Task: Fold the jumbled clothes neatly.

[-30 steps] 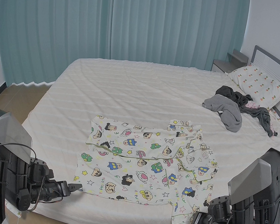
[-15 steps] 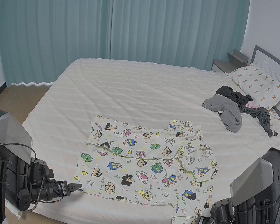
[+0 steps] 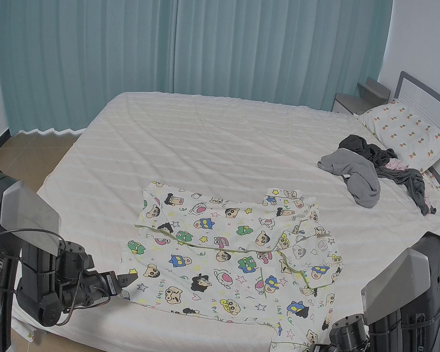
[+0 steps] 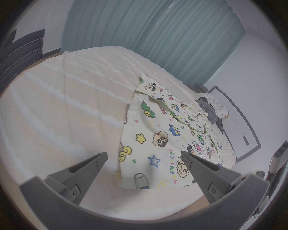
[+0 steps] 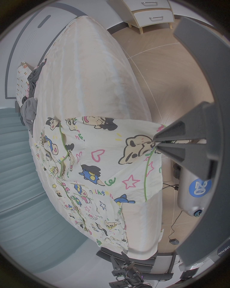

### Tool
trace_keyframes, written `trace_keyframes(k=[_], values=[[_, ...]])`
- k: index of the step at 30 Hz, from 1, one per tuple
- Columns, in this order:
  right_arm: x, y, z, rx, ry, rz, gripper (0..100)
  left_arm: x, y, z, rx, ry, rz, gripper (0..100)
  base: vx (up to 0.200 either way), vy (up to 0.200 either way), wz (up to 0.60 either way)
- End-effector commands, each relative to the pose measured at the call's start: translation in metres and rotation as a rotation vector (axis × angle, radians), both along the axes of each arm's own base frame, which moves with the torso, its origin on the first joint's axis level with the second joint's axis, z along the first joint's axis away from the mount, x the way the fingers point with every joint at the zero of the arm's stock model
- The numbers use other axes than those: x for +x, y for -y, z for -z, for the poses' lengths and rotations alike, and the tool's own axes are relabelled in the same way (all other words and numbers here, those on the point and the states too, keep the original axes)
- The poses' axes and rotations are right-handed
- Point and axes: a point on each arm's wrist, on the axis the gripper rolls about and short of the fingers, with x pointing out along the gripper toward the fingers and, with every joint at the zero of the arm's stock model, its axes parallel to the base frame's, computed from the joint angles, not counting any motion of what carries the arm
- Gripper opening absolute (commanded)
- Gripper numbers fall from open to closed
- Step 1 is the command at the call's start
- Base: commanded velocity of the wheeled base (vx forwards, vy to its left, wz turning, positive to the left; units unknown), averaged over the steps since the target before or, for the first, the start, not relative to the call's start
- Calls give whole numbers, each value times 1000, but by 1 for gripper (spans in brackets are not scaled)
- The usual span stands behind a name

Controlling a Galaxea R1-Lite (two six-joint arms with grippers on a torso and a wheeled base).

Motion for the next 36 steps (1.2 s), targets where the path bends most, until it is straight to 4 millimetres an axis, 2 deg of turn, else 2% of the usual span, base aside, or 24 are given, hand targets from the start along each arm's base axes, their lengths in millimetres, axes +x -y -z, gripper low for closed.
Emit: trace_keyframes(k=[1,9,18,19,25,29,36], values=[[-4,2,-1,-6,-11,-1,0,3,7,13,32,-15,-1,100,0,0,0],[-4,2,-1,-5,-10,1,0,-5,5,20,116,-45,-2,100,0,0,0],[-4,0,-1,-7,-11,-6,0,-7,23,26,170,-37,31,100,0,0,0],[-4,0,0,-7,-12,-6,0,-7,23,26,171,-38,31,0,0,0,0],[-5,0,0,-8,-12,-6,0,-16,19,27,213,-69,-8,0,0,0,0],[-5,0,0,-13,-13,-5,0,-33,12,27,274,-124,-51,0,0,0,0],[-6,-1,-2,-13,-12,-7,0,-50,8,26,292,-182,-43,0,0,0,0]])
